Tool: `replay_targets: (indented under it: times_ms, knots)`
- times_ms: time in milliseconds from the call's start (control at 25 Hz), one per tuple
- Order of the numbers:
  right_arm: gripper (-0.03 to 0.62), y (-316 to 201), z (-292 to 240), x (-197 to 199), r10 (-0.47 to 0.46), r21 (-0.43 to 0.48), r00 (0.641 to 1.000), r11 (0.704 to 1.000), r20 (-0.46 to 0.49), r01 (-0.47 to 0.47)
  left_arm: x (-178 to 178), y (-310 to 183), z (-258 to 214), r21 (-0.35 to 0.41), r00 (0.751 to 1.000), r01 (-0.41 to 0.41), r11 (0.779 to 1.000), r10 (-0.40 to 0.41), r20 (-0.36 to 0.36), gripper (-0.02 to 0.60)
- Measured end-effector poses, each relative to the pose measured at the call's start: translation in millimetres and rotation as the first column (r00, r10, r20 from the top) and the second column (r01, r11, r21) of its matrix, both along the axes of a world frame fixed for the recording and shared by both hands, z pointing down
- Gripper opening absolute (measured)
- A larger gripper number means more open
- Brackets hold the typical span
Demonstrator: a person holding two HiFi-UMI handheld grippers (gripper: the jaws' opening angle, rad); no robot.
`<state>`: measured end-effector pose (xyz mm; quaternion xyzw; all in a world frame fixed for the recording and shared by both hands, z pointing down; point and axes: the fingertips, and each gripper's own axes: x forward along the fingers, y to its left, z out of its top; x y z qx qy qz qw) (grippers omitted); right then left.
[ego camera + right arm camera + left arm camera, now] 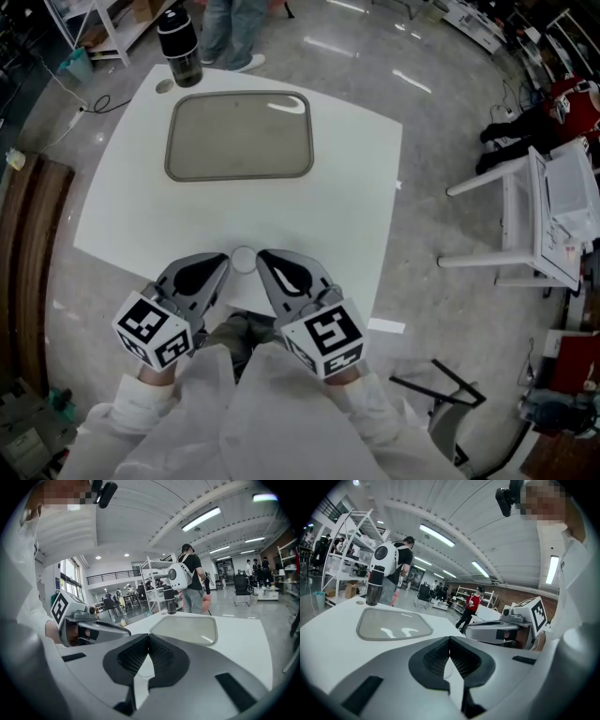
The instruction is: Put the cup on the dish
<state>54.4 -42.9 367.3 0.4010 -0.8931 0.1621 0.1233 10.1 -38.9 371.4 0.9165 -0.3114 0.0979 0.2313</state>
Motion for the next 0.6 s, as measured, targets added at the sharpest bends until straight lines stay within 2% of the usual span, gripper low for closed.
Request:
replay_targets:
  times_ms: [120,600]
  knots:
    - [0.011,4,6,-1,-0.013,-0.006,1.0,1.0,0.003,0.014,1,3,5,-0.009,1.0,-0.023,1.0,0.023,-0.018,0.008]
    - [0.012,8,34,-2,-0.011,-0.058,1.0,0.998,-0.003,0.011,-6,6,38,-0.073,0.999,-0.025,0.997,0.023,-0.026,0.008]
